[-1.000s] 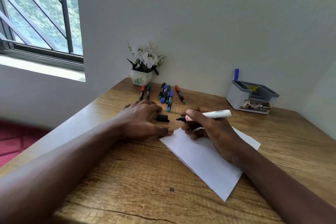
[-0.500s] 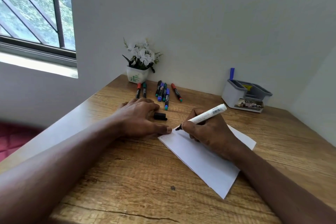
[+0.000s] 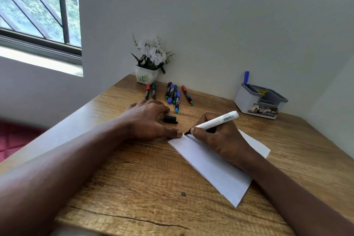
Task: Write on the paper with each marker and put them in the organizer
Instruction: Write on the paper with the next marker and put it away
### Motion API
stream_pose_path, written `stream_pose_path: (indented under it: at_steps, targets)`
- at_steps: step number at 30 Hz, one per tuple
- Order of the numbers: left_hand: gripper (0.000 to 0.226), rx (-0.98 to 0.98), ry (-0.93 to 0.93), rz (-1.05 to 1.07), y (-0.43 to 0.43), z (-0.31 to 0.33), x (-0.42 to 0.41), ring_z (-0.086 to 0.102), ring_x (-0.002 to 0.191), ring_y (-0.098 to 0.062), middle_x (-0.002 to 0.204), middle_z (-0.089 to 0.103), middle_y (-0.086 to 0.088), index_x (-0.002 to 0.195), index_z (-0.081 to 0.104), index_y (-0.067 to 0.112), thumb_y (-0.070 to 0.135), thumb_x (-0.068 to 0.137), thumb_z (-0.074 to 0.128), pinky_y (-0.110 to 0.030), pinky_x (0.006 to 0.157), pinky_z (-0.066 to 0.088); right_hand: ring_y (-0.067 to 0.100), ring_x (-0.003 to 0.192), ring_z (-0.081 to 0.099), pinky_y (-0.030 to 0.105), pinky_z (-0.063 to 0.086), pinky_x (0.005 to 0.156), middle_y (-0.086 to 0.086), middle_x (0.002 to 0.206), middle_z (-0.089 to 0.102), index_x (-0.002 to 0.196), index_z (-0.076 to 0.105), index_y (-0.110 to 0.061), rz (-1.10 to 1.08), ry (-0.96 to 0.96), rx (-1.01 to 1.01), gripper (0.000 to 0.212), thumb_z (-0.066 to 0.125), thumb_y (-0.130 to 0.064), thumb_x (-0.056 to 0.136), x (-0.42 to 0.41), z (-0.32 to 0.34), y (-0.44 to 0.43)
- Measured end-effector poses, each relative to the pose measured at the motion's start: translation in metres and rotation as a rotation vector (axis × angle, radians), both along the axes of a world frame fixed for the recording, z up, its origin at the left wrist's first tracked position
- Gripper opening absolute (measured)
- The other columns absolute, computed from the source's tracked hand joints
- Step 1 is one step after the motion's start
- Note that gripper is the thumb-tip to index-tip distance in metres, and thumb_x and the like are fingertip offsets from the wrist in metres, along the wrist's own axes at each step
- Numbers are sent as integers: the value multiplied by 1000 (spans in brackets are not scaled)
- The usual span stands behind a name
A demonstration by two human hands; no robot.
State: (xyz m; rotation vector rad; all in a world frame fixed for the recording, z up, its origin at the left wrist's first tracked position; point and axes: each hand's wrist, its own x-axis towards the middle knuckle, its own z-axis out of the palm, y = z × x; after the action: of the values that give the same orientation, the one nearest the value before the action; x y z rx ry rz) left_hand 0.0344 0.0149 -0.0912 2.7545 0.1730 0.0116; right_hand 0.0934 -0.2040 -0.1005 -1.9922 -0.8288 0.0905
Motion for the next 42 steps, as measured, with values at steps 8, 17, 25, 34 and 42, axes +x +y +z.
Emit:
stream_pose_path:
  at_steps: [8, 17, 25, 34, 42]
  targets:
    - [91, -4, 2, 1, -2, 3, -2, 18, 152, -21, 165, 24, 8, 153, 36, 35, 78, 77, 61, -52, 123, 15, -1, 54, 52, 16, 40, 51, -14, 56, 59, 68, 63, -20, -9, -28, -4, 22, 77, -17, 85, -1, 3, -1]
    - [93, 5, 16, 6, -2, 2, 0, 19, 152, -22, 165, 25, 8, 154, 35, 36, 80, 76, 60, -53, 123, 17, -3, 62, 60, 13, 43, 53, -9, 68, 67, 72, 66, -21, -68, -64, 1, 17, 79, -19, 84, -3, 2, 0]
    - [91, -4, 16, 7, -2, 3, -1, 18, 152, -22, 165, 25, 8, 154, 36, 36, 78, 77, 60, -52, 123, 16, -2, 57, 59, 13, 43, 52, -12, 61, 64, 71, 65, -19, -95, -78, 19, 19, 78, -19, 84, -3, 1, 1]
    - [90, -11, 10, 5, 0, 2, 0, 18, 152, -22, 164, 26, 9, 152, 37, 37, 79, 76, 61, -54, 122, 18, -3, 59, 60, 12, 43, 52, -10, 66, 66, 72, 67, -21, -104, -56, 27, 17, 78, -18, 85, -2, 0, 0]
    - [90, -11, -5, 1, 0, 1, 0, 21, 151, -21, 163, 28, 9, 152, 39, 36, 79, 76, 61, -52, 122, 19, -3, 49, 54, 12, 39, 47, -16, 52, 59, 66, 61, -21, -143, -33, 20, 25, 76, -18, 86, -1, 2, 0]
